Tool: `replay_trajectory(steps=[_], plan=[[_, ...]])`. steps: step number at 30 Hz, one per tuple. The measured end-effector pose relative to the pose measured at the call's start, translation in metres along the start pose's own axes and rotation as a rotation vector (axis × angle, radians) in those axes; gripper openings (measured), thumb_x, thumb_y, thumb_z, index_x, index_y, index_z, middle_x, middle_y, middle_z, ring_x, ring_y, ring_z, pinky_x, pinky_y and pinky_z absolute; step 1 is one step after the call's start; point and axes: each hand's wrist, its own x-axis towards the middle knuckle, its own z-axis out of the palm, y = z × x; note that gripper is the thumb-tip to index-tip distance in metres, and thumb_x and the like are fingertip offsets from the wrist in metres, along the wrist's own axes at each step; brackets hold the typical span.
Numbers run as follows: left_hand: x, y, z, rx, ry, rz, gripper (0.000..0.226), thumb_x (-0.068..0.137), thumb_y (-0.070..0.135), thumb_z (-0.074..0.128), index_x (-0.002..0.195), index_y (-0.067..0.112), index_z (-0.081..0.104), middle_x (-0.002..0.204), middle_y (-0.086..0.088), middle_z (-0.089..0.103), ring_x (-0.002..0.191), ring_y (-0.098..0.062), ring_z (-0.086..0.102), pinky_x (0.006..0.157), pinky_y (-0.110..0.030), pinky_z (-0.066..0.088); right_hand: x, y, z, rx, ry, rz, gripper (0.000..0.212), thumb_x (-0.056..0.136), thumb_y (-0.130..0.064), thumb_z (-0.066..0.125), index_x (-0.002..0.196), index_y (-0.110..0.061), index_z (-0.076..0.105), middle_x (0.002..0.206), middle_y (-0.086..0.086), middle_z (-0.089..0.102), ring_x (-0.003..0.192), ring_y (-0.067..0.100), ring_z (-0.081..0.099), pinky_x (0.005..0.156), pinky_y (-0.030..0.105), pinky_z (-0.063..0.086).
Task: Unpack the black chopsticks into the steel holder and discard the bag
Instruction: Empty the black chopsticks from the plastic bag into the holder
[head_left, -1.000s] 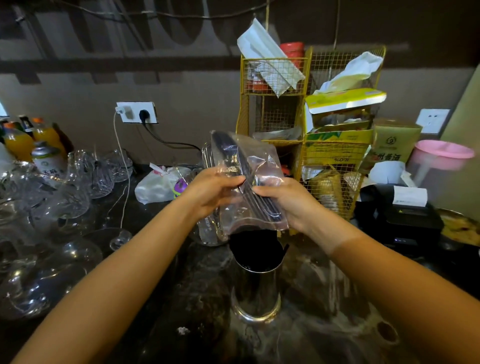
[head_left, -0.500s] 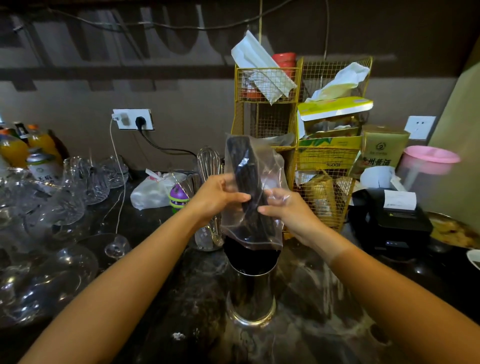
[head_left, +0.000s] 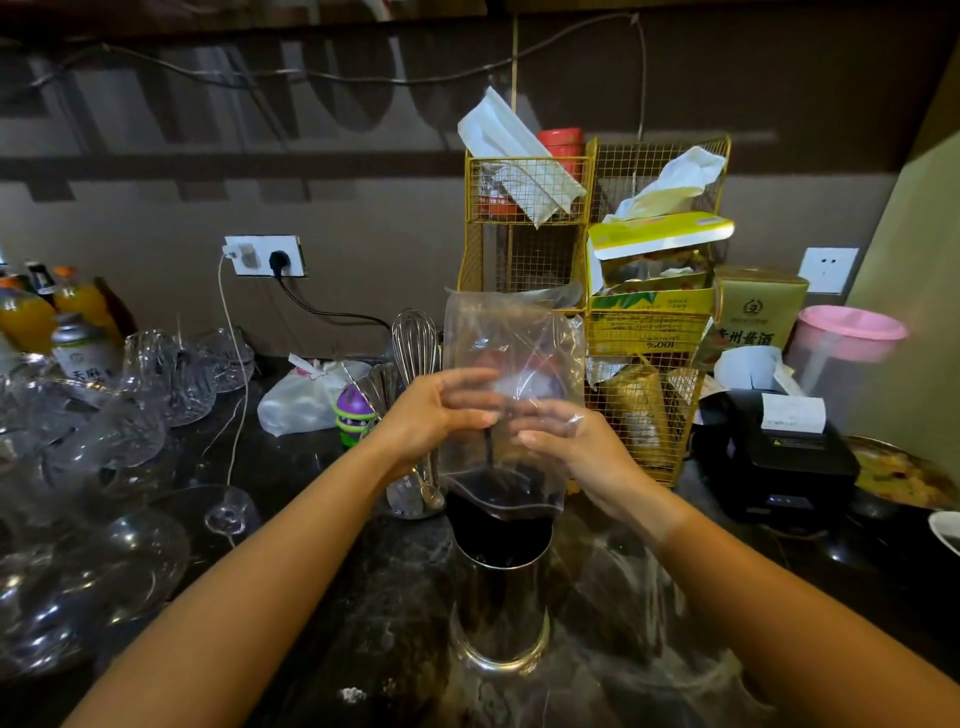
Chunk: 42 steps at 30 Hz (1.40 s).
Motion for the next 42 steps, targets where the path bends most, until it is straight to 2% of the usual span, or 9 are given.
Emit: replay_trajectory(steps=[7,12,17,22,30,35,37,40,42], plan=[[0.002,0.004,-0.003,-0.027,0.052,-0.015,0.028,0.079,-0.006,0.055,0.102,0.008,0.059,0.089,-0.008,0.067,0.066,-0.005,0.068,0.055,-0.017,0.055,0.003,-0.007,-0.001,-0.01,0.037,0.006,0.021,0.081,0.0,0.059,0.095,-0.016,0.062,0.092,0.002,0.067,0.07,0.002,0.068,0.061,0.012,0.053],[0.007,0.014,-0.011,-0.002,0.036,-0.041,0.018,0.085,0.001,0.05,0.085,0.013,0.064,0.083,-0.003,0.068,0.064,-0.003,0.068,0.056,-0.016,0.055,0.007,-0.017,0.0,-0.013,0.07,0.007,0.016,0.084,-0.003,0.055,0.091,-0.015,0.062,0.096,0.008,0.065,0.079,0.011,0.065,0.07,0.016,0.054],[0.01,0.028,-0.018,0.006,0.075,0.023,0.016,0.086,0.005,0.05,0.089,0.014,0.063,0.074,0.006,0.072,0.061,-0.005,0.067,0.051,-0.016,0.053,0.011,-0.034,-0.003,-0.003,0.111,-0.005,0.013,0.086,-0.005,0.053,0.086,-0.015,0.061,0.09,0.004,0.067,0.081,0.011,0.066,0.069,0.018,0.055],[0.01,0.043,-0.027,0.071,0.165,0.112,0.02,0.087,0.01,0.05,0.082,0.025,0.064,0.074,0.008,0.071,0.061,-0.004,0.065,0.053,-0.019,0.055,0.014,-0.051,-0.001,-0.006,0.16,-0.057,0.015,0.086,-0.006,0.053,0.077,-0.015,0.061,0.081,0.003,0.067,0.074,0.011,0.067,0.062,0.017,0.057],[-0.016,0.052,-0.033,0.178,0.427,0.176,0.02,0.091,0.013,0.042,0.076,0.016,0.053,0.063,-0.002,0.053,0.044,-0.005,0.057,0.041,-0.018,0.049,0.023,-0.055,0.038,-0.079,0.234,-0.066,0.018,0.088,-0.012,0.053,0.07,-0.017,0.057,0.067,0.003,0.063,0.054,0.007,0.062,0.052,0.018,0.055],[-0.046,0.033,-0.049,0.209,0.588,0.175,0.011,0.092,0.025,0.041,0.081,0.025,0.038,0.068,-0.002,0.055,0.048,-0.015,0.056,0.04,-0.025,0.044,0.023,-0.049,0.078,-0.204,0.25,-0.132,0.026,0.087,-0.012,0.049,0.062,-0.017,0.053,0.063,0.007,0.061,0.073,0.023,0.061,0.076,0.033,0.049],[-0.063,0.016,-0.056,0.219,0.667,0.138,0.012,0.091,0.027,0.043,0.081,0.028,0.036,0.07,-0.002,0.056,0.048,-0.015,0.054,0.04,-0.023,0.043,0.017,-0.04,0.094,-0.191,0.216,-0.123,0.025,0.088,-0.013,0.048,0.063,-0.018,0.051,0.067,0.009,0.059,0.07,0.026,0.061,0.067,0.036,0.05],[-0.086,-0.012,-0.063,0.227,0.785,0.061,0.012,0.09,0.023,0.044,0.081,0.026,0.037,0.074,-0.008,0.055,0.055,-0.019,0.05,0.046,-0.028,0.039,0.006,-0.023,0.117,-0.105,0.139,-0.078,0.024,0.091,-0.014,0.045,0.068,-0.018,0.049,0.058,0.002,0.052,0.045,0.008,0.053,0.04,0.02,0.047],[-0.1,-0.03,-0.065,0.269,0.84,0.009,0.018,0.09,0.02,0.042,0.075,0.028,0.035,0.068,-0.003,0.051,0.057,-0.019,0.047,0.05,-0.031,0.038,0.001,-0.008,0.131,-0.131,0.094,-0.034,0.027,0.093,-0.016,0.043,0.066,-0.017,0.048,0.054,0.001,0.049,0.037,0.003,0.048,0.038,0.016,0.044]])
